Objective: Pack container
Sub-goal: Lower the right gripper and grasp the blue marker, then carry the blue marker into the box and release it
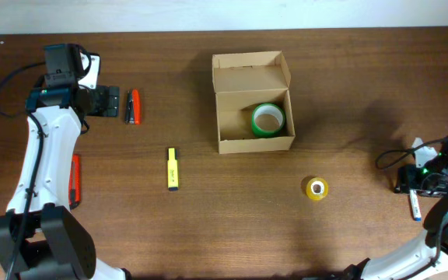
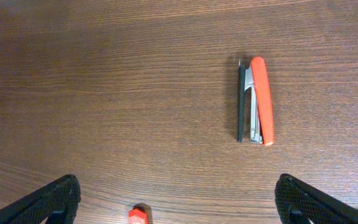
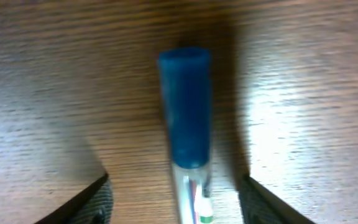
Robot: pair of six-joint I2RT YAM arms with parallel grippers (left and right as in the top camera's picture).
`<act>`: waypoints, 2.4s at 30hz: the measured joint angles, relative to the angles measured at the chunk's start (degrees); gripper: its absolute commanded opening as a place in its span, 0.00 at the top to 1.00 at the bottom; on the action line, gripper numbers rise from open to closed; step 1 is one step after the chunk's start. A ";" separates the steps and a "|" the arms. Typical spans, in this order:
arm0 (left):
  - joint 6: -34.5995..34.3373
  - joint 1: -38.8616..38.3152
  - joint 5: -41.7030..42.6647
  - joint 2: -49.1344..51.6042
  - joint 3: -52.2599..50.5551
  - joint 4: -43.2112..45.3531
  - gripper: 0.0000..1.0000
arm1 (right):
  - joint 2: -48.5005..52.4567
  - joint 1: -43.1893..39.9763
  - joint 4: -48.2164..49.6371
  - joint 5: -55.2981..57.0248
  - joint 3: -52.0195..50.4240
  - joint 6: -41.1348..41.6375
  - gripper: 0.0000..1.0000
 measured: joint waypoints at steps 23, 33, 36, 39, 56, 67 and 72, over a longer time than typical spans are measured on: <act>0.02 0.00 0.00 0.00 0.00 -0.20 0.00 | 0.00 -1.60 0.85 -0.04 0.28 0.61 0.96; 0.02 0.00 0.02 0.00 0.00 -0.17 0.01 | 2.43 -2.01 -3.19 -3.06 5.11 5.18 0.96; 0.00 0.00 0.02 0.00 0.00 -0.20 0.00 | 3.23 -2.01 -6.80 -4.79 10.10 8.79 0.96; 0.02 0.00 0.00 0.00 0.00 -0.13 0.00 | 3.26 -1.99 -11.54 -7.02 17.51 12.28 0.96; 0.00 0.00 0.02 0.00 0.00 0.50 0.00 | 3.28 18.93 -29.86 -11.65 61.44 23.93 0.96; 0.02 0.00 0.00 0.00 0.00 0.50 0.00 | 3.23 40.00 -25.09 -8.33 68.91 25.88 0.96; 0.00 0.00 0.00 0.00 0.00 0.50 0.01 | 3.65 46.25 -25.46 -7.50 68.94 22.40 0.96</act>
